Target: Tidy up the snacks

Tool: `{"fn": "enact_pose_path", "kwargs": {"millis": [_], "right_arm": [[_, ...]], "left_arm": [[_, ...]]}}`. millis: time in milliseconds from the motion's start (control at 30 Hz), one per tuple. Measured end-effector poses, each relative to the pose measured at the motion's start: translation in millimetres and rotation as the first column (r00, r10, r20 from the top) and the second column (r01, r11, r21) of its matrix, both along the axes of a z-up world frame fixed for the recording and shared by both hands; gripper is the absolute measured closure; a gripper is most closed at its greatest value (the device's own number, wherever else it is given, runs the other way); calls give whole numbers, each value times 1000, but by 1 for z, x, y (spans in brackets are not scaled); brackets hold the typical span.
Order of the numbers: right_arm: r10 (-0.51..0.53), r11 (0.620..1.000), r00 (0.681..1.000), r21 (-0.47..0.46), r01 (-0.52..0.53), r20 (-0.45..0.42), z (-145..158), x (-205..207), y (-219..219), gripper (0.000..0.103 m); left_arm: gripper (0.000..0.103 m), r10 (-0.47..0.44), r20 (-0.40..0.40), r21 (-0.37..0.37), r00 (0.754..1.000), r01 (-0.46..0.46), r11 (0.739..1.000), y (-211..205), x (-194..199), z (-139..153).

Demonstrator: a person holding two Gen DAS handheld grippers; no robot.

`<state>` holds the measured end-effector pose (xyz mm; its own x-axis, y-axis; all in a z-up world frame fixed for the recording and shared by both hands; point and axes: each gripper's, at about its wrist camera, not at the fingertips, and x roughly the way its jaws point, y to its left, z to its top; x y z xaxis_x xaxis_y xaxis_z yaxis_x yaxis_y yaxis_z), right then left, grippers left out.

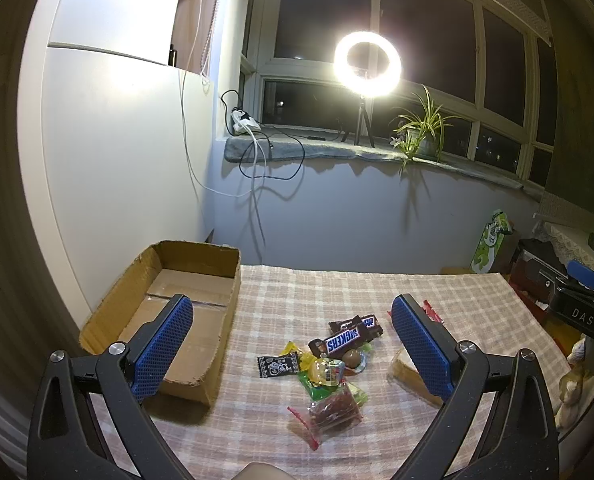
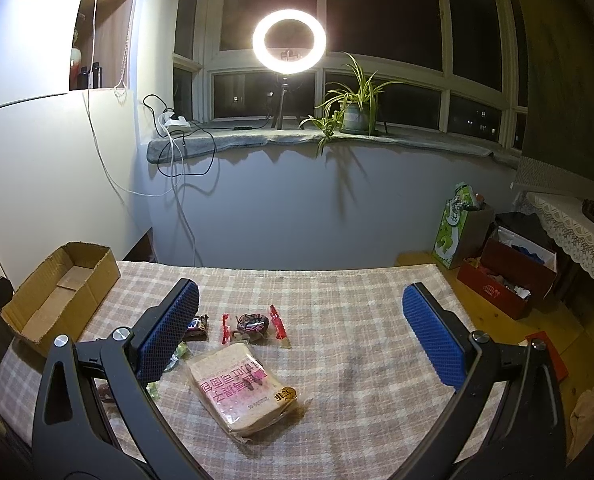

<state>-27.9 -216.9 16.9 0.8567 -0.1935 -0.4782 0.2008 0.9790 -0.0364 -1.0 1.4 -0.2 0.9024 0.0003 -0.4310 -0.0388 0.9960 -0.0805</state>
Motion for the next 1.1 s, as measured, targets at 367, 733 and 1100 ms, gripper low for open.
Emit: {"fn": "enact_pose_path", "kwargs": {"millis": [367, 733, 1100], "right_arm": [[-1, 1000, 1000, 1, 1, -1, -1, 0, 0, 0], [1, 1000, 1000, 1, -1, -5, -4, -1, 1, 0], [2, 1000, 1000, 5, -2, -14, -8, -1, 1, 0]], "left_arm": [[4, -1, 1, -3, 1000, 1, 1000, 0, 0, 0], [4, -4, 0, -3, 1000, 4, 1000, -6, 0, -1], [4, -6, -4, -6, 1000, 6, 1000, -10, -1, -4]]}}
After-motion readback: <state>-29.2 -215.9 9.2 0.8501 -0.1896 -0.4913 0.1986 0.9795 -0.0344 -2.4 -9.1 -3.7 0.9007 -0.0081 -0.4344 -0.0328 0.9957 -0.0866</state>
